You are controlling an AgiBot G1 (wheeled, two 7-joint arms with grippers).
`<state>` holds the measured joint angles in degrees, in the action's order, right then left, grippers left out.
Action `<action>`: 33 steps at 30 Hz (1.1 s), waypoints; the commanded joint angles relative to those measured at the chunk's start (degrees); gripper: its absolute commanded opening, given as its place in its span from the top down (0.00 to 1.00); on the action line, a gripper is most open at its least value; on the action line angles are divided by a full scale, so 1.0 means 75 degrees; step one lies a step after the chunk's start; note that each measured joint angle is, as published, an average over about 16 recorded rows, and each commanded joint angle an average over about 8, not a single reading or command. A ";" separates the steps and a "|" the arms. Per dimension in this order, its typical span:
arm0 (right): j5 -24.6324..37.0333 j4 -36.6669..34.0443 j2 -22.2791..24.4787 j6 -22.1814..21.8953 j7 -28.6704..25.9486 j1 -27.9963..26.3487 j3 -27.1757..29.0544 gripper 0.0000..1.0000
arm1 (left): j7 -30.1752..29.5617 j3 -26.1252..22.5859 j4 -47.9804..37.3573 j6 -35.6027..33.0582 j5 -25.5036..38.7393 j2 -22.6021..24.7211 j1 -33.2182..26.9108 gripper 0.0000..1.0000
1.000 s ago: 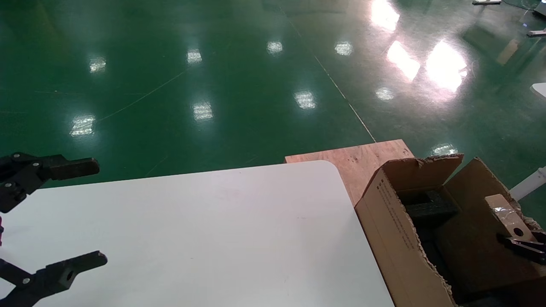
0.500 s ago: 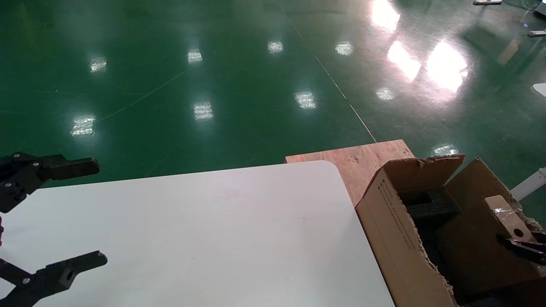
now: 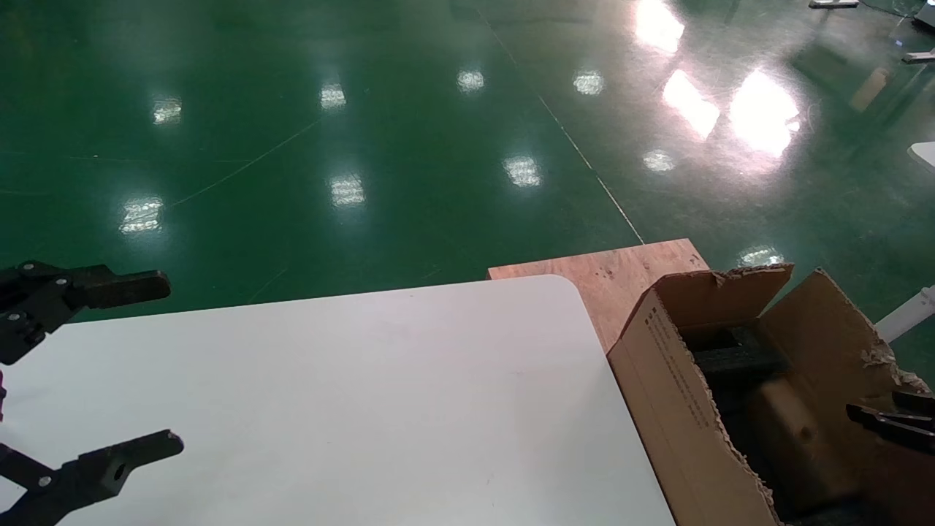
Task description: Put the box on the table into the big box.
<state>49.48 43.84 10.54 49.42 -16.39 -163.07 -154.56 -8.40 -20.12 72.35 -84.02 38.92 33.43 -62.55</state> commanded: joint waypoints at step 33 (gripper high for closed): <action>-0.1689 0.3169 -0.1409 -0.0639 0.1380 0.0285 0.0470 0.00 | 0.0001 -0.0002 -0.0002 0.0000 -0.0001 0.0000 -0.0001 0.00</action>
<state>36.50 67.15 -0.26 44.24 -5.68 -160.54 -150.89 -8.39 -20.14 72.34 -84.02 38.91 33.42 -62.56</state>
